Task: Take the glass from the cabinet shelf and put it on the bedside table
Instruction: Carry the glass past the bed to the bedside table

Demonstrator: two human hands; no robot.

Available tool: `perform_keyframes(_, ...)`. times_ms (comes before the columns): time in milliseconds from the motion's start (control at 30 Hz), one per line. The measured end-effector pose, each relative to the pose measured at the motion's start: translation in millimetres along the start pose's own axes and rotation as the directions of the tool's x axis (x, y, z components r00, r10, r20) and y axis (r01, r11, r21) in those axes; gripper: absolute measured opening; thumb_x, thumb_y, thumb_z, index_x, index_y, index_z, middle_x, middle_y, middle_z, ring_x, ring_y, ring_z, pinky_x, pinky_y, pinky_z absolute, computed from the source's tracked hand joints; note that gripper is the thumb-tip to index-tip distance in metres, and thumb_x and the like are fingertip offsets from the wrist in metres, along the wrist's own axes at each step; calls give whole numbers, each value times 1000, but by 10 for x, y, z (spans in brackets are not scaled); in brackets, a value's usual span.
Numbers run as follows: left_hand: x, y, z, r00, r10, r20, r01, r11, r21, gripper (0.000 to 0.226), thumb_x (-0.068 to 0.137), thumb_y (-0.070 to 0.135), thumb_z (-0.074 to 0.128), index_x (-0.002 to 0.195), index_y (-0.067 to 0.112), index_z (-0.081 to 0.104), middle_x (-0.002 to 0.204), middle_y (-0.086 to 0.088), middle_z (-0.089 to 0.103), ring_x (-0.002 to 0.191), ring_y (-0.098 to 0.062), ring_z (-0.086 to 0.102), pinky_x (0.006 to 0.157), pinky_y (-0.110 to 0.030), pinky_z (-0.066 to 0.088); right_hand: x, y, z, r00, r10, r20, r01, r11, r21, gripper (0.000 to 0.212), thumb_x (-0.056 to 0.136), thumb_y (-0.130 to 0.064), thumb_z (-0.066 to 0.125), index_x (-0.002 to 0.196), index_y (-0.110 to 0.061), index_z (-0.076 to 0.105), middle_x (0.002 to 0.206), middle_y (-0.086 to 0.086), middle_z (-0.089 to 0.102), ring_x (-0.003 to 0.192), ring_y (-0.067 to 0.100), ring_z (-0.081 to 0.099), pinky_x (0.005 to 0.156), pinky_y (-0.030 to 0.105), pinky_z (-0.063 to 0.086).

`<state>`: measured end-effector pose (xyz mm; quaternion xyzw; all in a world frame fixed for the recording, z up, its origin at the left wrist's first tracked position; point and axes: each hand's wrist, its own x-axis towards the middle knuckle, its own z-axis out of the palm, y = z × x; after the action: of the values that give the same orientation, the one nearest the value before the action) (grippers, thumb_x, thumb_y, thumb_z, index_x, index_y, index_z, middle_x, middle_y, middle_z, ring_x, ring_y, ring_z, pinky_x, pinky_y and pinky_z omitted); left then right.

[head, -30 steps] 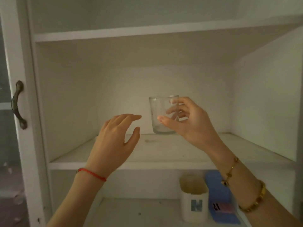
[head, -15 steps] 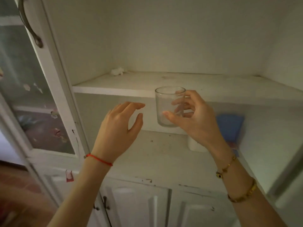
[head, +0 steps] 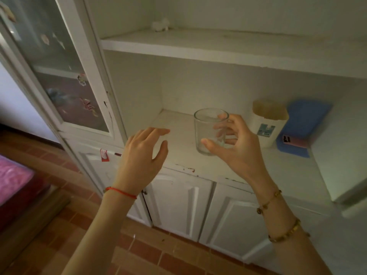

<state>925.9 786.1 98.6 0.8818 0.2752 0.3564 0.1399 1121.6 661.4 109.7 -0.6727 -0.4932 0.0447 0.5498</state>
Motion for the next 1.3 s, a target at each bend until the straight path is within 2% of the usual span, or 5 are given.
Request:
perform_keyframes(367, -713, -231, -9, 960, -276, 39, 270, 957, 109, 32, 96, 22, 51, 125, 15, 61, 125, -3, 65, 117, -22, 60, 105, -48, 45, -304, 264, 469, 986, 25, 165, -37, 997, 72, 70, 69, -44, 82, 129, -23, 51, 110, -8, 66, 99, 5, 63, 81, 14, 53)
perform_keyframes(667, -1320, -350, -194, 891, -440, -111, 454, 875, 170, 28, 93, 17, 53, 119, 15, 65, 115, -2, 68, 106, -25, 62, 97, -51, 47, -435, 266, 977, 933, -17, 359, -39, 988, 147, 69, 70, -44, 81, 126, -20, 51, 110, -7, 65, 100, 1, 62, 80, 8, 50)
perform_keyframes(867, -1725, -510, -450, 819, -535, -207, 572, 789, 225, 22, 92, 12, 56, 111, 13, 67, 112, -3, 68, 103, -25, 62, 94, -46, 48, -519, 116, 1470, 856, -83, 510, -35, 975, 218, 68, 69, -48, 81, 125, -23, 50, 111, -21, 61, 102, -4, 60, 81, 8, 51)
perform_keyframes(967, -1919, -621, -601, 774, -580, -254, 631, 739, 236, 22, 91, 11, 57, 110, 14, 67, 111, -2, 68, 100, -25, 62, 91, -46, 48, -559, 10, 1766, 815, -117, 568, -31, 969, 245, 67, 69, -48, 81, 124, -25, 51, 114, -16, 63, 105, 0, 62, 82, 11, 52)
perform_keyframes(1300, -2684, -1230, -1308, 557, -709, -432, 825, 532, 190, 22, 93, 13, 55, 112, 14, 67, 109, 0, 68, 99, -18, 61, 91, -46, 50, -772, -637, 3182, 646, -245, 723, -37, 936, 350, 66, 67, -46, 82, 122, -26, 52, 113, -19, 61, 103, -1, 61, 80, 10, 51)
